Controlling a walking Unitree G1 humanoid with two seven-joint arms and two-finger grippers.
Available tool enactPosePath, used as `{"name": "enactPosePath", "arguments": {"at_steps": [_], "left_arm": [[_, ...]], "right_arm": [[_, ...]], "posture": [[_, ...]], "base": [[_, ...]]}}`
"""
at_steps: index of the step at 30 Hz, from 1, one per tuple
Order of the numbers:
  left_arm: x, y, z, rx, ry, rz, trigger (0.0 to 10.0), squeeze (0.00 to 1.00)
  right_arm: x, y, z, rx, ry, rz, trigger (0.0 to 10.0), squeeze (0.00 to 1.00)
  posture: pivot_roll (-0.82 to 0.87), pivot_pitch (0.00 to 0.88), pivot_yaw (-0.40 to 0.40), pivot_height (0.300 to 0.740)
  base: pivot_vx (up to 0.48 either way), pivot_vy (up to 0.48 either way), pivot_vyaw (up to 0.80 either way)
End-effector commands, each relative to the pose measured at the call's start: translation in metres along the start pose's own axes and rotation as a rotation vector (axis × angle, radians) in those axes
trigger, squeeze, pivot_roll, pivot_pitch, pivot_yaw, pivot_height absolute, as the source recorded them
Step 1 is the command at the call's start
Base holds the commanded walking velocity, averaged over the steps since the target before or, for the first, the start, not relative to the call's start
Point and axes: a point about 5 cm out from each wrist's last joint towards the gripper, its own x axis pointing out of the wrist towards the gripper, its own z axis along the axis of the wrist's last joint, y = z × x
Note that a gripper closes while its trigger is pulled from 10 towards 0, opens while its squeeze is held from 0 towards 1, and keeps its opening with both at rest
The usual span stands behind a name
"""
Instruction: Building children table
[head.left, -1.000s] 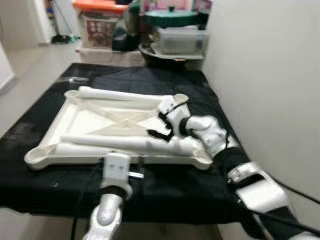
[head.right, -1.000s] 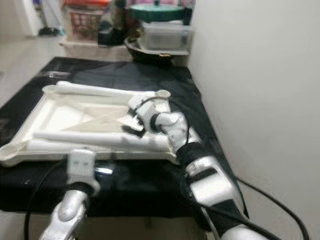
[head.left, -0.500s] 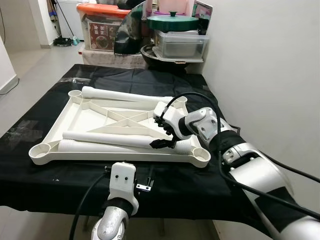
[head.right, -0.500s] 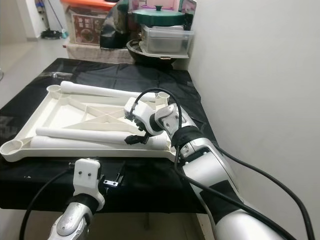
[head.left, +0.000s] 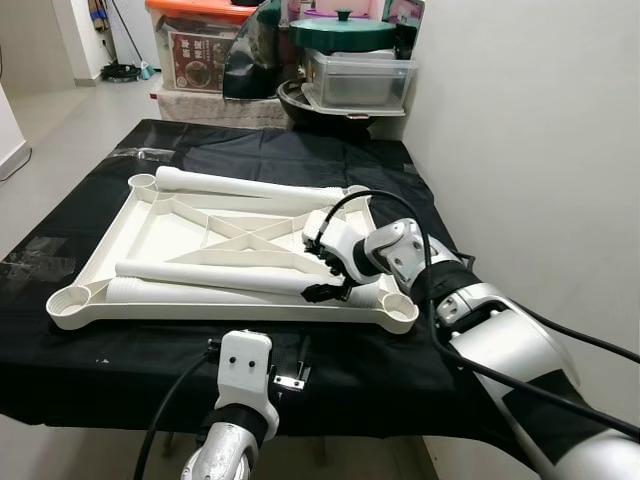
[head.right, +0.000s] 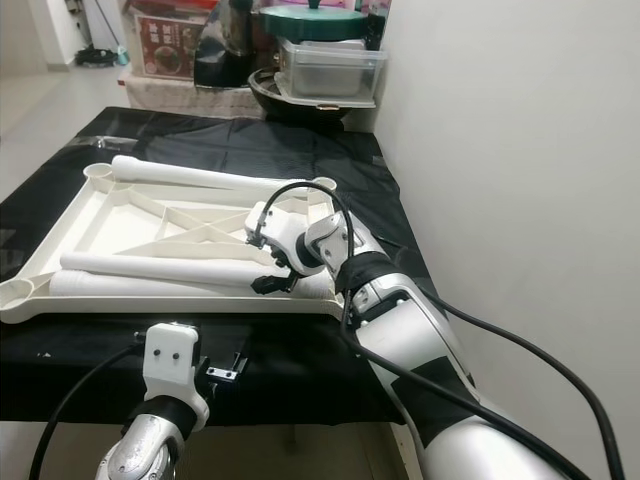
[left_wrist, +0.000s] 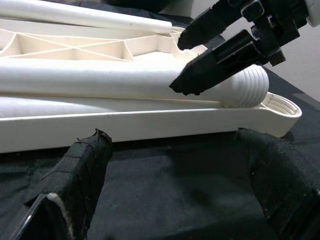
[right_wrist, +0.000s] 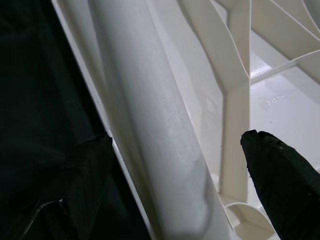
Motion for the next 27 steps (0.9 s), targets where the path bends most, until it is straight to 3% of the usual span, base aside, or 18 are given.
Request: {"name": "enactPosePath", "arguments": {"at_steps": [1, 5, 7, 9, 11, 12, 15, 16, 19, 20, 22, 25, 27], "left_arm": [[0.002, -0.013, 0.002, -0.064, -0.001, -0.01, 10.0, 0.0], [0.002, -0.013, 0.002, -0.064, 0.0, -0.009, 10.0, 0.0], [0.004, -0.012, 0.001, -0.062, 0.001, -0.006, 10.0, 0.0], [0.004, -0.012, 0.001, -0.062, 0.001, -0.006, 10.0, 0.0], [0.006, -0.01, 0.001, -0.059, 0.001, -0.001, 10.0, 0.0], [0.006, -0.01, 0.001, -0.059, 0.001, -0.001, 10.0, 0.0], [0.009, -0.007, 0.0, -0.051, 0.002, 0.0, 10.0, 0.0], [0.009, -0.007, 0.0, -0.051, 0.002, 0.0, 10.0, 0.0], [0.012, -0.004, -0.001, -0.041, 0.002, 0.001, 10.0, 0.0], [0.012, -0.004, -0.001, -0.041, 0.002, 0.001, 10.0, 0.0], [0.014, -0.001, -0.002, -0.031, 0.0, 0.004, 10.0, 0.0], [0.016, 0.002, -0.003, -0.025, -0.002, 0.008, 10.0, 0.0], [0.019, 0.005, -0.004, -0.022, -0.002, 0.011, 10.0, 0.0]], "right_arm": [[-0.002, -0.001, 0.009, 0.002, -0.035, 0.01, 10.0, 0.0], [-0.005, -0.002, 0.017, 0.007, -0.084, 0.021, 10.0, 0.0], [-0.01, -0.004, 0.028, 0.055, -0.17, 0.036, 10.0, 0.0], [-0.01, -0.004, 0.028, 0.055, -0.17, 0.036, 10.0, 0.0], [-0.019, -0.01, 0.046, 0.114, -0.37, 0.003, 10.0, 0.0], [-0.019, -0.01, 0.046, 0.114, -0.37, 0.003, 10.0, 0.0], [-0.029, -0.019, 0.052, 0.201, -0.588, -0.096, 10.0, 0.0], [-0.029, -0.019, 0.052, 0.201, -0.588, -0.096, 10.0, 0.0], [-0.034, -0.024, 0.04, 0.287, -0.728, -0.243, 10.0, 0.0], [-0.034, -0.024, 0.04, 0.287, -0.728, -0.243, 10.0, 0.0], [-0.038, -0.024, 0.022, 0.341, -0.812, -0.378, 10.0, 0.0], [-0.041, -0.016, 0.004, 0.372, -0.867, -0.486, 10.0, 0.0], [-0.04, -0.002, -0.012, 0.391, -0.894, -0.537, 10.0, 0.0]], "posture": [[0.14, 0.031, -0.15, 0.74], [0.14, 0.024, -0.15, 0.74], [0.14, 0.015, -0.153, 0.74], [0.14, 0.015, -0.153, 0.74], [0.14, 0.002, -0.145, 0.74], [0.14, 0.002, -0.145, 0.74], [0.14, 0.0, -0.13, 0.74], [0.14, 0.0, -0.13, 0.74], [0.14, 0.0, -0.118, 0.74], [0.14, 0.0, -0.118, 0.74], [0.14, 0.0, -0.108, 0.74], [0.14, 0.0, -0.102, 0.74], [0.14, 0.0, -0.091, 0.74]], "base": [[0.0, 0.0, 0.0], [0.0, 0.0, 0.0], [0.0, 0.0, 0.0], [0.0, 0.0, 0.0], [0.0, 0.0, 0.0], [0.0, 0.0, 0.0], [0.0, 0.0, 0.0], [0.0, 0.0, 0.0], [0.0, 0.0, 0.0], [0.0, 0.0, 0.0], [0.0, 0.0, 0.0], [0.0, 0.0, 0.0], [0.0, 0.0, 0.0]]}}
